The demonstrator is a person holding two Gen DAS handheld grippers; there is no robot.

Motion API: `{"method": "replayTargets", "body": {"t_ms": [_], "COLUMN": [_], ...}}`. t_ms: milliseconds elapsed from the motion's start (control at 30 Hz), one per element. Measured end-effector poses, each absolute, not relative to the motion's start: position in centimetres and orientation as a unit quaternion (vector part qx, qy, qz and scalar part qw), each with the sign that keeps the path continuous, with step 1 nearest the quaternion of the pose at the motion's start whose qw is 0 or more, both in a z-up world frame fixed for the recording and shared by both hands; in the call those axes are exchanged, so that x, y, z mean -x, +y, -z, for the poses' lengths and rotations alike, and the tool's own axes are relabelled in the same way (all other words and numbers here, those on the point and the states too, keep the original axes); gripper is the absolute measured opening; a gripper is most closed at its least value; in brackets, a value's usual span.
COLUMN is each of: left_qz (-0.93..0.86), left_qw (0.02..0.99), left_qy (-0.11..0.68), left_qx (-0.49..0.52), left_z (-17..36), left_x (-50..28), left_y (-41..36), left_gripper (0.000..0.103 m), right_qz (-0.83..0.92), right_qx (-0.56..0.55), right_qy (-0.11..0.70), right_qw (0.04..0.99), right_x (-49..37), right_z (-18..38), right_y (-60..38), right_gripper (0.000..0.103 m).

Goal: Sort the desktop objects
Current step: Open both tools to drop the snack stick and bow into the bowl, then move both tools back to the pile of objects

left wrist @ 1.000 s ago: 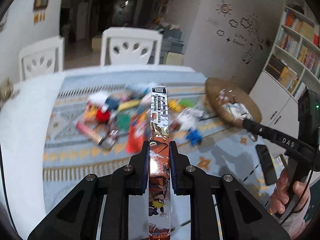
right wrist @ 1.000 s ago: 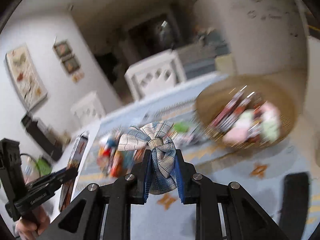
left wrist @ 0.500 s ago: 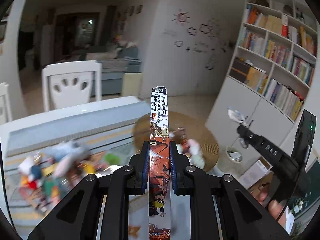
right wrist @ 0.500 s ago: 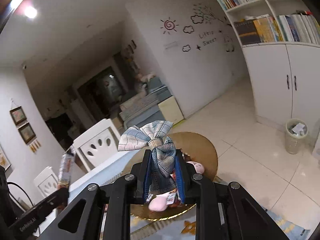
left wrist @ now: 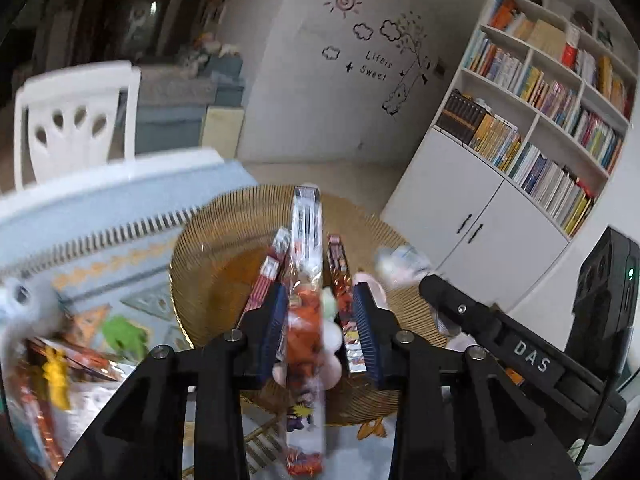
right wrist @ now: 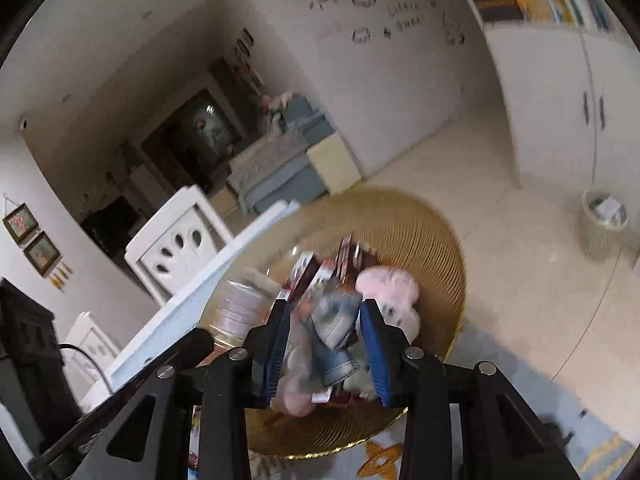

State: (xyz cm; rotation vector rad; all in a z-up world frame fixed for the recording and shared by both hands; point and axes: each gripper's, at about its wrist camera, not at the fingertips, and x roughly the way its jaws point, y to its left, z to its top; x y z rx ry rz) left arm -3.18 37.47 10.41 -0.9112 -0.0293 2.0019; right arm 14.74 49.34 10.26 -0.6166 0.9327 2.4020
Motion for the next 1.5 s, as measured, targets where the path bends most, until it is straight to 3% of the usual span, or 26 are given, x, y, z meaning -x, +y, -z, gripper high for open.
{"method": "replayTargets", "body": {"t_ms": [867, 1100, 1333, 1400, 1500], "left_qz": [-0.830, -0.854, -0.881, -0.884, -0.889], "left_qw": [0.429, 0.381, 0.298, 0.281, 0.255], "left_qy": [0.005, 0.017, -0.027, -0.045, -0.053], "left_qx": [0.357, 0.353, 0.366, 0.370, 0.376], "left_z": [-11.2, -12.4, -11.7, -11.3, -9.9], "left_x": [1.6, 0.1, 0.5, 0.9, 1.2], "left_y": [35.4, 28.6, 16.6, 13.8, 10.4], "left_gripper": [0.032, 0.032, 0.032, 0.032, 0.032], "right_qz": [-0.892, -0.914, -0.914, -0.901, -0.891], "right_qx": [0.217, 0.207, 0.254, 0.283, 0.301], "right_qy": [0.315, 0.254, 0.265, 0.287, 0.319], "right_qw": [0.240, 0.241, 0.175, 0.161, 0.121], "right_x": [-14.2, -14.0, -13.3, -13.2, -12.9], "right_z": [-9.9, -10.8, -11.7, -11.3, -9.8], "right_y": [48.9, 46.3, 41.7, 39.9, 37.3], "right_gripper": [0.039, 0.039, 0.039, 0.049, 0.052]}}
